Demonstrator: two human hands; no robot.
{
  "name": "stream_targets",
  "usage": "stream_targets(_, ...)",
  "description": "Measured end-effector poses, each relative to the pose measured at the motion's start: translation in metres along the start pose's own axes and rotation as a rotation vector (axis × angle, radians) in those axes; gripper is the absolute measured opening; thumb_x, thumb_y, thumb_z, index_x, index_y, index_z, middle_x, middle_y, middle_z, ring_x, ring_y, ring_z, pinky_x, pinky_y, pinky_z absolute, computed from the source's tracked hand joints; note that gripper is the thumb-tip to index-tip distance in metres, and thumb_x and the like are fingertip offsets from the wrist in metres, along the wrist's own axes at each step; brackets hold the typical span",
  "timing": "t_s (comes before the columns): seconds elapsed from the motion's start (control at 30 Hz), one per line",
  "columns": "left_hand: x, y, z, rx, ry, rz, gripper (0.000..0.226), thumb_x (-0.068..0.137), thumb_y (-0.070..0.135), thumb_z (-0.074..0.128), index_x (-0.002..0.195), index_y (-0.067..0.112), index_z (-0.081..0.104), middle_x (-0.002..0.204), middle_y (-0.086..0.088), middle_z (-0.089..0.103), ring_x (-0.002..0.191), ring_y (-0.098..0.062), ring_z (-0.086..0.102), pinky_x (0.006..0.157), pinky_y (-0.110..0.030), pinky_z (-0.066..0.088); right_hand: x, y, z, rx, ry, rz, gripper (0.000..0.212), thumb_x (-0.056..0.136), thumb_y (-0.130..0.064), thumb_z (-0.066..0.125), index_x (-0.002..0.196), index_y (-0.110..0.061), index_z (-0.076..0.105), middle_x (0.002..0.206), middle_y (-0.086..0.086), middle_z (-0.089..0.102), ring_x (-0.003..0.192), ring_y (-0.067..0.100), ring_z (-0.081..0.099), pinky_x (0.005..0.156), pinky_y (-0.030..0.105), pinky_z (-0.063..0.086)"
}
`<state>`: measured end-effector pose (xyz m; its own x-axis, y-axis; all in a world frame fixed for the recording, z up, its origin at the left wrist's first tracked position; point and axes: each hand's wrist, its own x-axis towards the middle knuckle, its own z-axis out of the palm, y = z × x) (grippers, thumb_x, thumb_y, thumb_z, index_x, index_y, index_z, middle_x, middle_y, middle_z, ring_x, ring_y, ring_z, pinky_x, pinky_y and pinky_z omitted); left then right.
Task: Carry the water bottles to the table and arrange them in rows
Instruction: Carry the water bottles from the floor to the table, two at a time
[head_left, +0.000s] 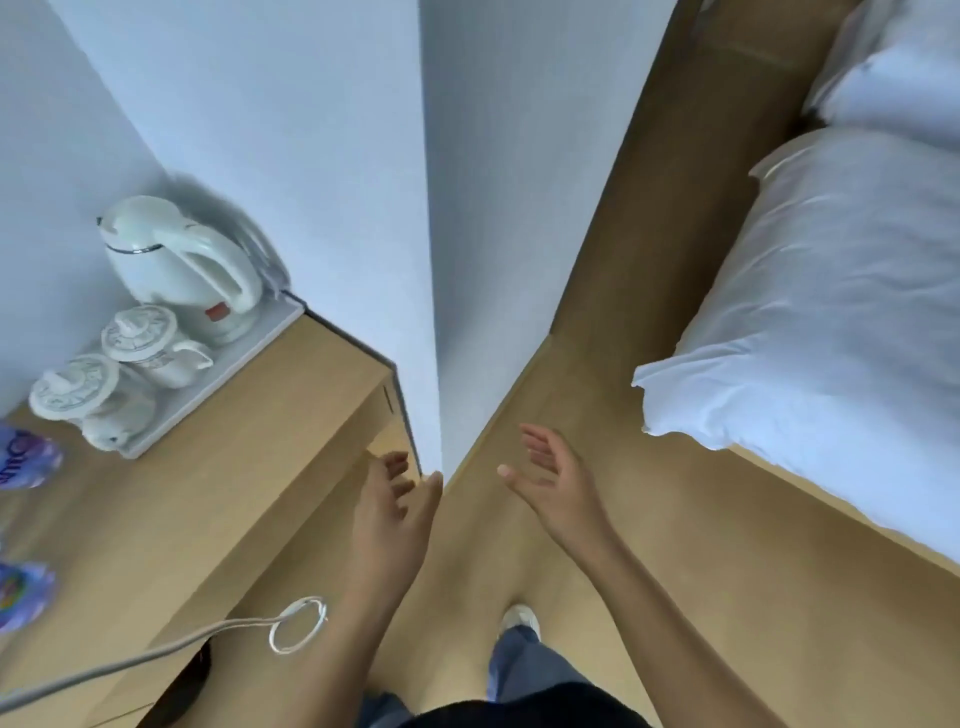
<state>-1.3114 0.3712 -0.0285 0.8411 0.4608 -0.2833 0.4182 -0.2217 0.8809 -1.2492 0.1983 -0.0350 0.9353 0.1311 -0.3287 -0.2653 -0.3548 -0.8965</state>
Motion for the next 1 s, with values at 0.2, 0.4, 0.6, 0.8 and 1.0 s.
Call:
stream_targets(0.2,0.013,0.065,0.136,0.030,-0.193,0.048,0.033,0.091,0.030,0.066,0.119,0.028,0.049,0.122,0.011,0.055,0.107,-0.010,0.060,0.083,-0.026,0.049,0.033,0.024,-0.130,0.042,0.154,0.042,0.051,0.087,-0.021,0.075,0.133,-0.026,0.053,0.130,-0.006,0.056,0.116,0.009,0.054,0.098,0.027,0.045)
stream_targets(0.4,0.041,0.122,0.231,0.105,-0.333,0.118,0.033,0.091,0.030,0.066,0.117,0.031,0.047,0.120,0.012,0.054,0.104,-0.011,0.060,0.076,-0.017,0.047,0.062,0.042,-0.226,0.088,0.323,0.104,0.051,0.086,-0.024,0.076,0.132,-0.026,0.055,0.126,-0.009,0.059,0.115,0.009,0.057,0.098,0.028,0.047)
stream_targets(0.6,0.098,0.173,0.314,0.183,-0.420,0.174,0.036,0.093,0.034,0.063,0.124,0.027,0.047,0.127,0.013,0.051,0.107,-0.008,0.057,0.089,-0.029,0.051,0.118,0.055,-0.286,0.141,0.434,0.153,0.046,0.087,-0.026,0.075,0.129,-0.027,0.056,0.123,-0.011,0.061,0.113,0.005,0.058,0.093,0.024,0.047)
stream_targets(0.8,0.193,0.237,0.420,0.255,-0.487,0.270,0.044,0.092,0.037,0.062,0.131,0.021,0.048,0.137,0.004,0.053,0.110,-0.010,0.057,0.081,-0.021,0.048,0.230,0.045,-0.363,0.129,0.539,0.150,0.040,0.086,-0.022,0.076,0.122,-0.028,0.057,0.115,-0.014,0.062,0.109,0.008,0.061,0.085,0.011,0.045)
stream_targets(1.0,0.299,0.333,0.500,0.273,-0.539,0.348,0.047,0.092,0.041,0.061,0.132,0.020,0.048,0.136,0.002,0.054,0.114,-0.014,0.058,0.086,-0.025,0.048,0.366,-0.007,-0.442,0.168,0.539,0.112,0.043,0.088,-0.023,0.074,0.127,-0.022,0.056,0.118,-0.007,0.060,0.107,0.006,0.057,0.073,-0.002,0.042)
